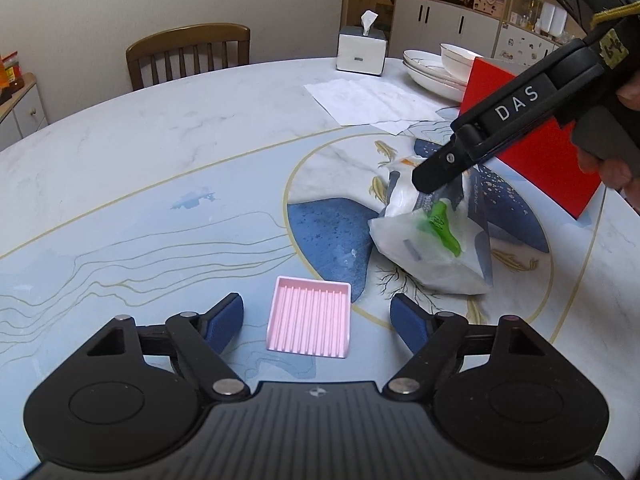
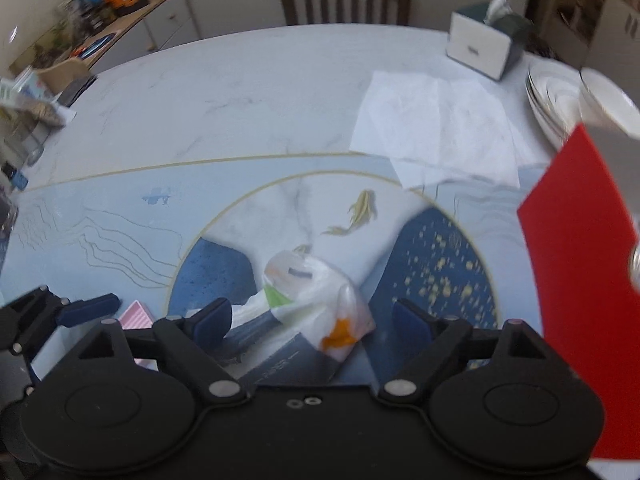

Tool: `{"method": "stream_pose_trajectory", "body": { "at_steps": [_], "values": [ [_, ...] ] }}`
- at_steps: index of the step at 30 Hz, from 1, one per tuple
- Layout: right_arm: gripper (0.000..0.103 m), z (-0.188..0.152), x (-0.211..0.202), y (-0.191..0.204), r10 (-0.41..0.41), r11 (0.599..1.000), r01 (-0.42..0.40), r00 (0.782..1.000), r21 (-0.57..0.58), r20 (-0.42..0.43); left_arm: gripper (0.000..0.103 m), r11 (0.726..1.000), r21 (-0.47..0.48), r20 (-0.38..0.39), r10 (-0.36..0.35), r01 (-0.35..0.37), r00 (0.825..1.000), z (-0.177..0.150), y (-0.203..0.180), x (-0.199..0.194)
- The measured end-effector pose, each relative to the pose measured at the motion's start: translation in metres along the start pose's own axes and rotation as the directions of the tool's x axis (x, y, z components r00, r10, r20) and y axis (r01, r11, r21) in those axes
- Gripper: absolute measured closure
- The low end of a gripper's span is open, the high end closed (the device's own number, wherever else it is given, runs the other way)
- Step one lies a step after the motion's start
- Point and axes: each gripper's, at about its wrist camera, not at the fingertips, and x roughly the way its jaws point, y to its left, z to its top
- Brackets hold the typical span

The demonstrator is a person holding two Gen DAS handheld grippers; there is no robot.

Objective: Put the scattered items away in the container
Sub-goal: 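Grasp the white-green paper-towel pack with the right tool while the left tool grasps the pink ribbed tray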

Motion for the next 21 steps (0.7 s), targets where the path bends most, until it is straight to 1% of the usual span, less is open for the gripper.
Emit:
{"method": "stream_pose_trajectory", "body": {
  "at_steps": [1,4,6,9,12,14,15,17,19,20,21],
  "values": [
    [0.011,0.0,0.002,-0.001,0.005,1.0,-0.004,1.0,0.027,-0.008,0.024,1.0,0.003,0.001,0.002,-0.002,1.0,0.0,-0.001,0.0],
    [0.01,-0.002,0.008,0.001,0.006,0.997,-0.003,0.999,0.082,-0.038,0.027,0.999,0.025,-0.003,0.022,-0.022,1.0,-0.001,-0.004,0.0],
    [0.01,-0.005,0.012,0.003,-0.014,0.995,0.019,0.998,0.098,-0.054,0.032,0.999,0.04,-0.004,0.034,-0.034,0.999,-0.001,-0.007,0.0],
    [0.012,-0.008,0.015,0.005,-0.019,0.993,0.026,0.998,0.113,-0.063,0.037,0.998,0.048,-0.004,0.039,-0.039,0.999,0.0,-0.008,0.0],
    [0.018,-0.01,0.016,0.012,-0.025,0.996,0.031,0.997,0.088,-0.071,0.043,0.998,0.049,-0.002,0.041,-0.041,0.999,0.0,-0.009,0.0],
    [0.024,-0.012,0.017,0.013,-0.026,0.997,0.032,0.997,0.077,-0.079,0.049,0.998,0.048,-0.002,0.043,-0.043,0.999,0.001,-0.011,0.0],
    [0.026,-0.012,0.018,0.014,-0.024,0.997,0.03,0.996,0.074,-0.084,0.051,0.998,0.048,-0.002,0.044,-0.044,0.999,0.002,-0.011,0.0],
    [0.027,-0.015,0.018,0.013,-0.018,0.997,0.024,0.996,0.074,-0.085,0.058,0.998,0.045,-0.002,0.047,-0.047,0.999,0.002,-0.012,0.0],
    [0.033,-0.017,0.017,0.013,-0.004,0.997,0.01,0.996,0.074,-0.086,0.063,0.998,0.04,-0.001,0.052,-0.051,0.999,0.003,-0.013,0.0],
    [0.035,-0.017,0.017,0.013,0.001,0.997,0.005,0.996,0.072,-0.086,0.063,0.998,0.037,-0.002,0.054,-0.054,0.999,0.003,-0.013,0.0],
    [0.041,-0.018,0.016,0.014,0.001,0.998,0.004,0.996,0.066,-0.084,0.063,0.998,0.034,-0.003,0.057,-0.056,0.998,0.003,-0.014,0.0]
  ]
}}
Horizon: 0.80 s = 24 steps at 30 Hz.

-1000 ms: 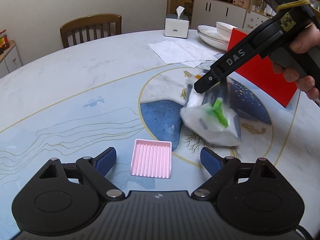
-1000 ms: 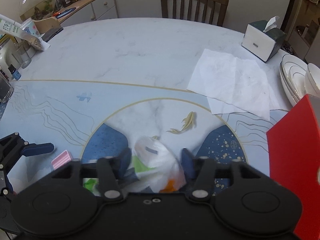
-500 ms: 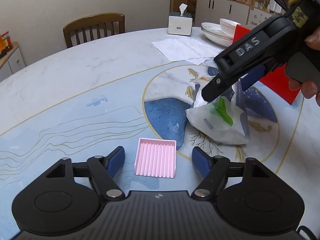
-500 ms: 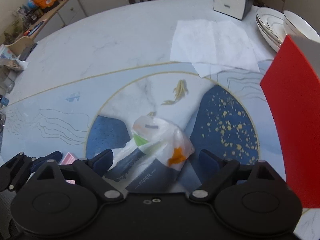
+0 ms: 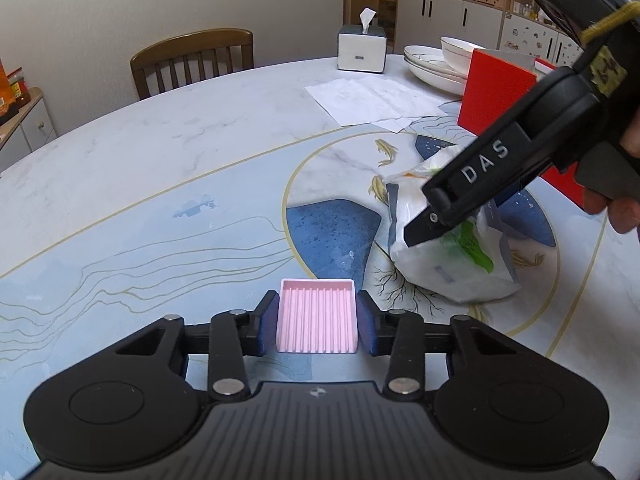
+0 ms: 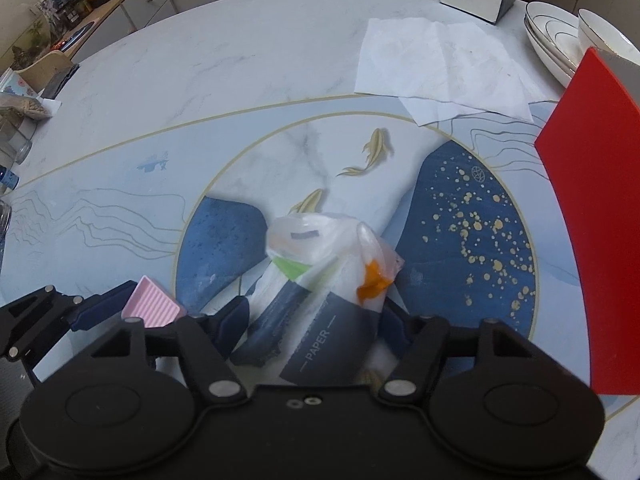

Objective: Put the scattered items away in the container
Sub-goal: 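Grasp the white-green paper-towel pack with the right tool while the left tool grasps the pink ribbed tray, then carry the paper-towel pack and pink tray with both tools over the box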

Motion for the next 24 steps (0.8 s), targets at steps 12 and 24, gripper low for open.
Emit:
{"method": "stream_pose_trajectory", "body": {
  "at_steps": [12,24],
  "values": [
    [0.064,-0.008,-0.02,-0.01,0.032,0.998,-0.03,0.999,-0.055,0.037,0.064,0.999,-0.051,-0.017,-0.001,0.0,1.0,0.001,-0.01,-0.003],
    [0.067,-0.022,-0.063,-0.041,0.081,0.991,-0.07,0.993,-0.114,0.089,0.064,0.997,-0.074,0.008,0.002,-0.002,1.0,0.021,-0.045,-0.021]
  ]
}}
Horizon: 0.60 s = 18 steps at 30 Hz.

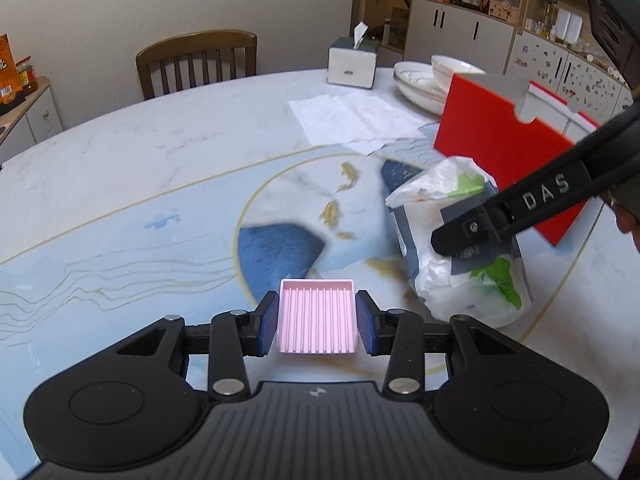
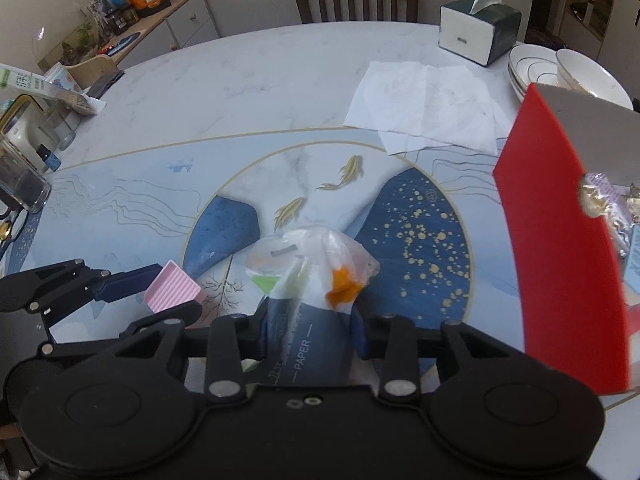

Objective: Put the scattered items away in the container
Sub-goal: 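Carry the paper-towel pack and pink tray with both tools over the box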

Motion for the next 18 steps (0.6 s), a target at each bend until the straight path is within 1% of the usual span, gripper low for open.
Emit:
{"method": "stream_pose_trajectory", "body": {
  "at_steps": [12,18],
  "values": [
    [0.067,-0.003,-0.062,-0.049,0.05,0.999,-0.049,0.995,-0.009,0.081,0.064,1.0,-0.019,0.076,-0.008,0.009,0.997,0.039,-0.055,-0.028],
    [0.067,-0.003,-0.086,-0.081,0.062,0.998,-0.063,0.99,0.01,0.124,0.064,1.0,0.006,0.13,-0.02,0.019,0.991,0.06,-0.089,-0.04]
  ]
}}
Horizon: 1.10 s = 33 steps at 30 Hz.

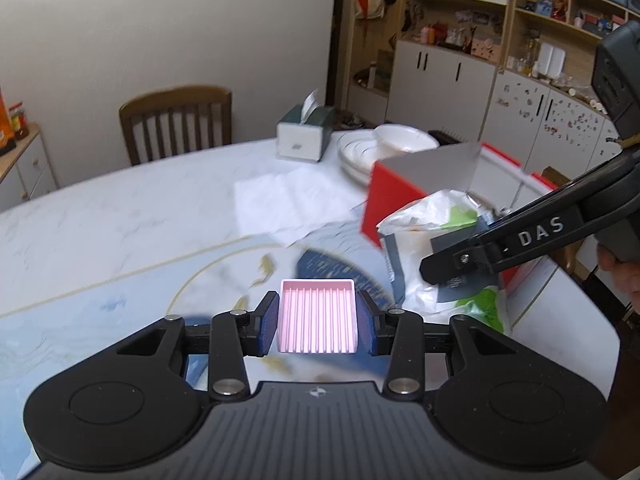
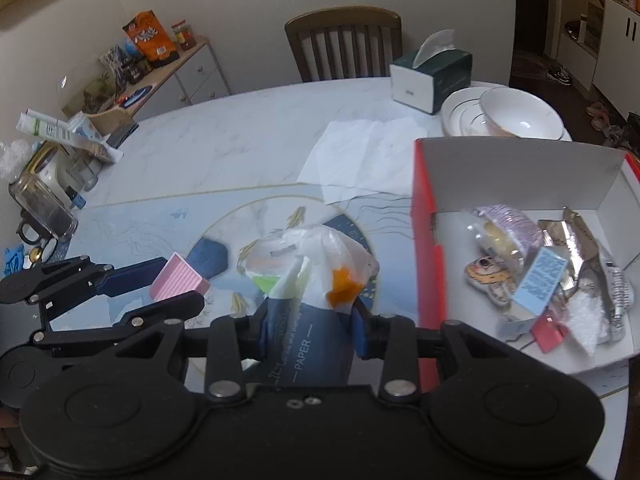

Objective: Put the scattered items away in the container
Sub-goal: 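Carry the paper-towel pack and pink tray with both tools over the box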

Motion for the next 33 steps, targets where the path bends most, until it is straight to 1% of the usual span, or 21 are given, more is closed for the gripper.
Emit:
{"method": "stream_pose_trajectory", "body": {
  "at_steps": [5,10,18,23,29,33],
  "values": [
    [0.067,0.005,-0.018,-0.026,0.002,1.0,-0.002,0.999,-0.002,0.041,0.064,1.0,0.019,0.031,-0.009,0.009,0.999,0.018,-0.029,0.002],
    [0.067,0.008,-0.034,-0.062,-0.009,1.0,0.008,0.997,0.015,0.073,0.064,0.999,0.048,0.05,-0.025,0.022,0.998,0.036,-0.058,0.011],
    [0.067,0.01,-0.053,-0.124,-0.079,0.996,0.073,0.991,0.058,0.11,0.064,0.995,0.091,0.056,-0.057,0.051,0.997,0.058,-0.103,0.032],
    [0.067,0.01,-0.058,-0.157,-0.118,0.99,0.108,0.986,0.089,0.12,0.064,0.991,0.12,0.057,-0.069,0.062,0.996,0.07,-0.127,0.049],
    [0.067,0.01,-0.056,-0.184,-0.138,0.986,0.127,0.984,0.105,0.115,0.064,0.986,0.15,0.063,-0.089,0.079,0.994,0.087,-0.148,0.069],
    [0.067,0.014,-0.053,-0.203,-0.17,0.981,0.157,0.979,0.113,0.115,0.064,0.979,0.188,0.061,-0.097,0.084,0.993,0.096,-0.159,0.087]
  ]
}}
